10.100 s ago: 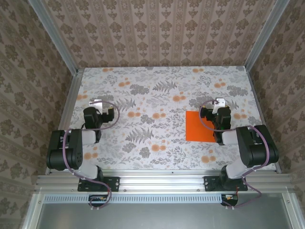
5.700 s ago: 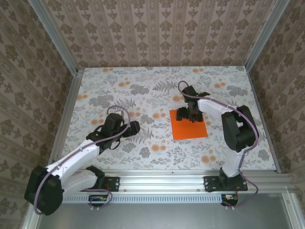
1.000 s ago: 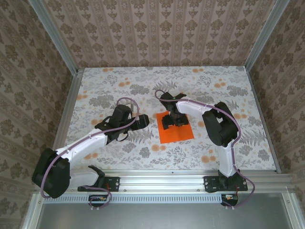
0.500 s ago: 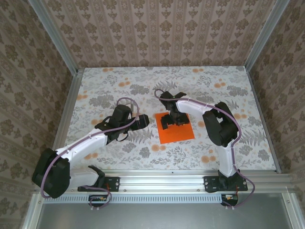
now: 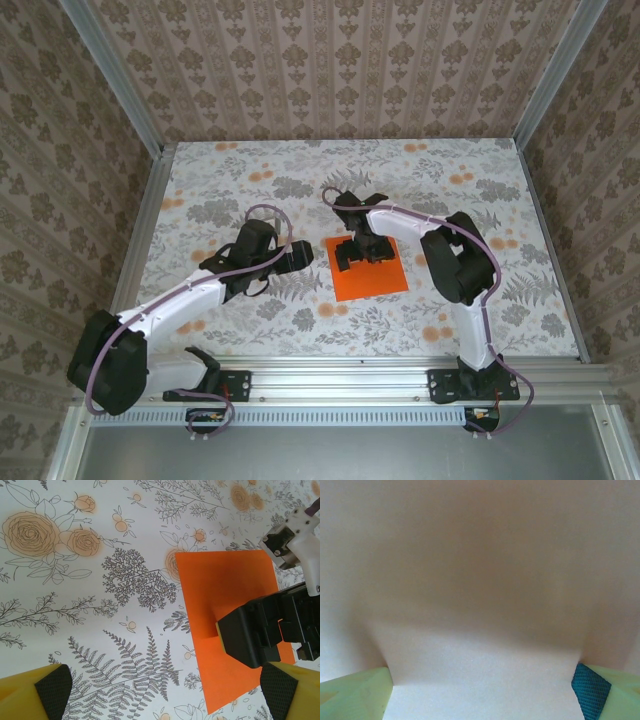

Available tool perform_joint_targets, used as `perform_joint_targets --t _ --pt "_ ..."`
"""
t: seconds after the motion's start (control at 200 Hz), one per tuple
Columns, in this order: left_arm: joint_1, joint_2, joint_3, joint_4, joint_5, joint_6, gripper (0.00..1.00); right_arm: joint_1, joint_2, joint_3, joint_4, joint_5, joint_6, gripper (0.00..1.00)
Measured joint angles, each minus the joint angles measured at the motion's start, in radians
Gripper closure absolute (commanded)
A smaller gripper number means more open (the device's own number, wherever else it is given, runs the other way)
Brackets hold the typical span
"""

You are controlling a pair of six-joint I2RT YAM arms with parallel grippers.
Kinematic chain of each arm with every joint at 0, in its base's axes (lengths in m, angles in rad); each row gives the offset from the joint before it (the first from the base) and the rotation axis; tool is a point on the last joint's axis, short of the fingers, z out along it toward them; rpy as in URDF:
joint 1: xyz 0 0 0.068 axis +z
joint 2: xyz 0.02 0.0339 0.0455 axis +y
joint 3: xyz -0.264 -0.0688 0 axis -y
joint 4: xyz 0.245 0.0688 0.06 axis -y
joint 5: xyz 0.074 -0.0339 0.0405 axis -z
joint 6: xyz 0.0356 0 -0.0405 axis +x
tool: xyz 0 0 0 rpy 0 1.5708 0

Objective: Fold a paper plane with a square sheet of paper (pick it up from the middle)
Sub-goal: Fold the square sheet of paper in half at the center of the table.

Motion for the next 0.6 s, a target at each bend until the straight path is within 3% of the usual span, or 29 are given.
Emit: perform_joint_targets --t 0.255,0.6 --pt "0.005 0.003 0.000 -0.001 0.006 0.004 0.00 0.000 0.000 -0.001 0.002 0.000 0.003 0.14" --pt "0.005 0.009 0.000 -0.001 0.008 0.007 0.00 0.000 -0.032 0.000 -0.021 -0.008 0.004 0.50"
